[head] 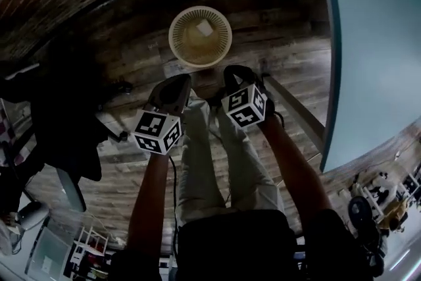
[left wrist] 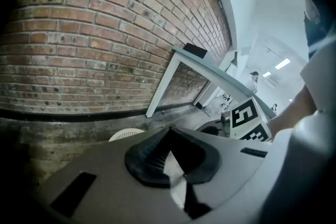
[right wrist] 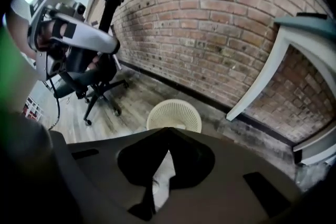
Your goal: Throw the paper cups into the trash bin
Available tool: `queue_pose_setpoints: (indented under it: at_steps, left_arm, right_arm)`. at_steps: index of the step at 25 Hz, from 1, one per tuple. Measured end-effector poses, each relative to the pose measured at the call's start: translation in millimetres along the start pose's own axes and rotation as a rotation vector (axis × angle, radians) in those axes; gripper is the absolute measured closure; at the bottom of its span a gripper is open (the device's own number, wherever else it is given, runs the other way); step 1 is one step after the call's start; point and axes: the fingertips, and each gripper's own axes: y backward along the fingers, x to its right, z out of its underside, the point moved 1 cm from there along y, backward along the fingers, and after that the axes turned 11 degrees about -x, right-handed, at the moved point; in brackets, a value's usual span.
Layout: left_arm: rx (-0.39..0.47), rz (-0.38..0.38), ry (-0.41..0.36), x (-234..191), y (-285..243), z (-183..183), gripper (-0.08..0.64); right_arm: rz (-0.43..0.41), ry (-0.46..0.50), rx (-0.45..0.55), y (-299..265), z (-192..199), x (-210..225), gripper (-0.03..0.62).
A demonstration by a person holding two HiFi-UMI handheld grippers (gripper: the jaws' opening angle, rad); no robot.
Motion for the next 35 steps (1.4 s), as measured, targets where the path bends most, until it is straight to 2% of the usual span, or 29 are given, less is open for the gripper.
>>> queue_pose_setpoints:
  at_steps: [4, 7, 10, 13, 19, 26, 30, 35]
  left_arm:
    - [0.068, -0.044, -0.036, 27, 35, -37, 0.551]
    - [0.094, -0.101, -0.053, 40, 61, -54, 0.551]
    - [0.147, -0.169, -0.045, 50, 93, -76, 0.551]
    - [0.203, -0.195, -0.035, 64, 123, -94, 0.551]
    - [0.249, -0.228, -0.106, 110, 175, -127, 0.551]
    - [0.36, -0.206, -0.156, 173, 217, -169, 0.551]
    - [0.393, -0.239, -0.205, 185, 238, -187, 0.551]
    - [0.458, -0.243, -0.197, 195, 263, -207, 0.551]
  right_arm:
    - [-0.012, -0.028, 0.092, 65, -27, 10, 0.588]
    - [-0.019, -0.015, 0.141, 112, -38, 9, 0.588]
    - [-0.02, 0.011, 0.187, 156, -49, 6, 0.588]
    - [-0.026, 0.029, 0.229, 196, -61, 5, 0.588]
    - [-0.018, 0.082, 0.33, 277, -85, 4, 0.588]
    - [-0.022, 0.069, 0.483, 352, -112, 11, 0.589]
    - [-0.021, 0.06, 0.539, 384, -121, 14, 0.589]
    - [-0.043, 0.018, 0.616, 416, -133, 9, 0.589]
